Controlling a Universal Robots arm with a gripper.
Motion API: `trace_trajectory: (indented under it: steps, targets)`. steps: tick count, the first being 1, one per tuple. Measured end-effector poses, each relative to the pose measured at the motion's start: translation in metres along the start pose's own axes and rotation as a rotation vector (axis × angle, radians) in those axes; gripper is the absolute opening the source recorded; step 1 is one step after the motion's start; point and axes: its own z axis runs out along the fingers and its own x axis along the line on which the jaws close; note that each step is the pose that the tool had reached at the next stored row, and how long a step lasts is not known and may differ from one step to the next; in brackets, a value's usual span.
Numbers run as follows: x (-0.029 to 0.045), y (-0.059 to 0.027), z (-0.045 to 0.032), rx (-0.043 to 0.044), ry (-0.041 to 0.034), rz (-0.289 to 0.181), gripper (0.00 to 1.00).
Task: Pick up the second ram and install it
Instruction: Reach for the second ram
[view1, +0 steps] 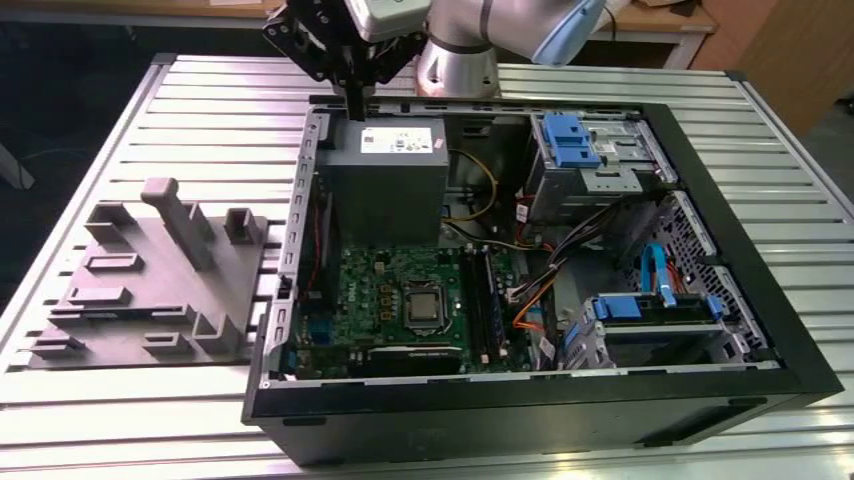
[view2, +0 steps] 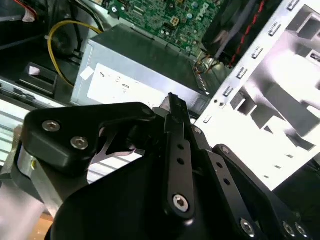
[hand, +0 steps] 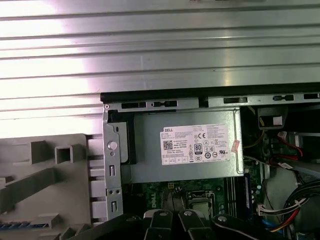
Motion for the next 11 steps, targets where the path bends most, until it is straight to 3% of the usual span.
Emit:
trace_trajectory:
  steps: [11]
  targets:
    - [0.0289,-0.0022,-0.0007,0.0,-0.0013,0.0,0.1]
